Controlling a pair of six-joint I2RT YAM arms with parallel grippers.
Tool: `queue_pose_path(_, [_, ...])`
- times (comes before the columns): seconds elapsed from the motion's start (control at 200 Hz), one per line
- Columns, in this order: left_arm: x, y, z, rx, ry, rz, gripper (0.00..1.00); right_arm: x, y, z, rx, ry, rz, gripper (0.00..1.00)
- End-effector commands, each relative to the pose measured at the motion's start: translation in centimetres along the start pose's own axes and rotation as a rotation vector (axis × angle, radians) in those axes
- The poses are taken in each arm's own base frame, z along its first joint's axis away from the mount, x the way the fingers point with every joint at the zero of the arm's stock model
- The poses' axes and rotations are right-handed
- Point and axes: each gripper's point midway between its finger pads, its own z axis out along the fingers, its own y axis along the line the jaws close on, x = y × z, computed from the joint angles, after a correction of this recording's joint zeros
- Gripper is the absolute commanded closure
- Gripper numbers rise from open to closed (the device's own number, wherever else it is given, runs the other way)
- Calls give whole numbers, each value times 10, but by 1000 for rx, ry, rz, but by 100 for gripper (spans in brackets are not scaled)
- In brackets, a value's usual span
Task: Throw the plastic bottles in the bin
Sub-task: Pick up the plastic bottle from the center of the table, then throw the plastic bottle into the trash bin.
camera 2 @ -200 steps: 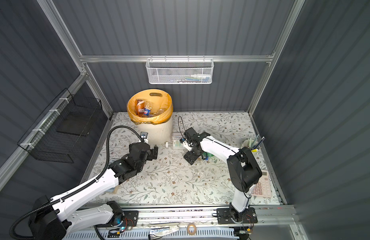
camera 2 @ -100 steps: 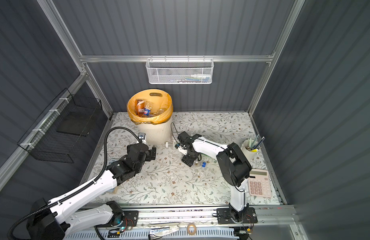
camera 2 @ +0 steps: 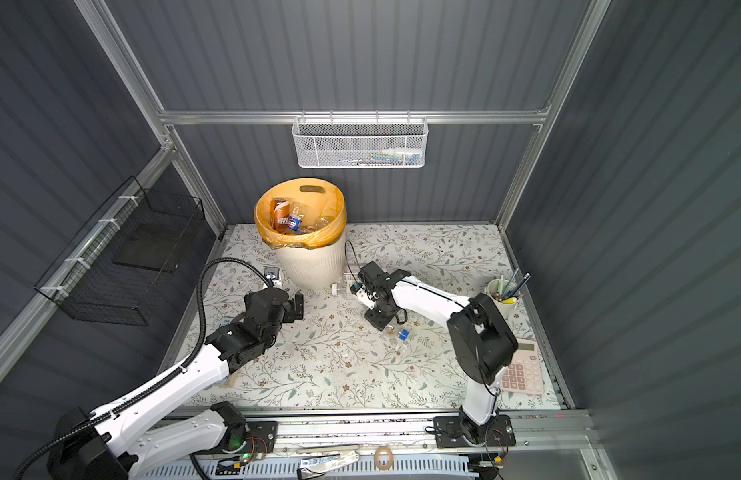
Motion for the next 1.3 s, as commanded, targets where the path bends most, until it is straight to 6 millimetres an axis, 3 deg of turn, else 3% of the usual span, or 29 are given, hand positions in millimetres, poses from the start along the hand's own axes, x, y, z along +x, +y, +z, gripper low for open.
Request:
queue_pose_path(0.0, [7,8,1,-15,15,-37,0,-31,-9,-49,1,-239,126,49])
queue_pose_path(0.25, [20,7,8,-20,49,-28,0,-79,-42,-193,129,-809,242,44])
queue_pose_path(0.355, [24,2,11,-5,69,-10,0,-102,-48,-238,116,-931,241,44])
queue_pose_path(0.45, [27,-3,14,15,89,9,0,-141,-47,-273,54,-1012,217,44])
queue_pose_path(0.48, [27,-6,15,25,95,17,0,-156,-45,-275,18,-1021,211,45])
queue_pose_path(0.535, [28,-9,16,34,106,27,0,-188,-41,-297,-59,-1080,202,46])
queue_pose_path(0.59, [30,-12,18,37,122,36,0,-222,-34,-301,-177,-1092,193,45])
queue_pose_path(0.645, [33,-13,21,32,141,43,0,-251,-18,-295,-315,-1042,162,41])
queue_pose_path(0.68, [35,-13,22,27,154,48,0,-264,-12,-282,-361,-971,151,40])
queue_pose_path(0.72, [36,-13,24,22,164,54,0,-277,-14,-269,-357,-917,159,36])
queue_pose_path(0.725, [37,-13,24,22,166,55,0,-277,-15,-276,-352,-928,155,36])
queue_pose_path(0.765, [39,-14,25,20,176,57,0,-287,-27,-269,-314,-918,185,33])
queue_pose_path(0.845, [42,-15,26,24,189,60,0,-291,-56,-265,-291,-930,281,14])
queue_pose_path(0.95, [44,-18,27,33,199,60,0,-282,-81,-268,-283,-941,368,3])
queue_pose_path(0.97, [43,-18,27,33,199,58,0,-279,-82,-280,-262,-971,361,2])
queue_pose_path(1.161, [32,-22,28,46,183,55,0,-230,-108,-309,-77,-1045,409,1])
queue_pose_path(1.231, [27,-27,28,65,176,57,0,-206,-118,-306,-20,-1020,441,1])
queue_pose_path(1.296, [24,-29,27,77,167,56,0,-179,-128,-291,21,-972,493,1])
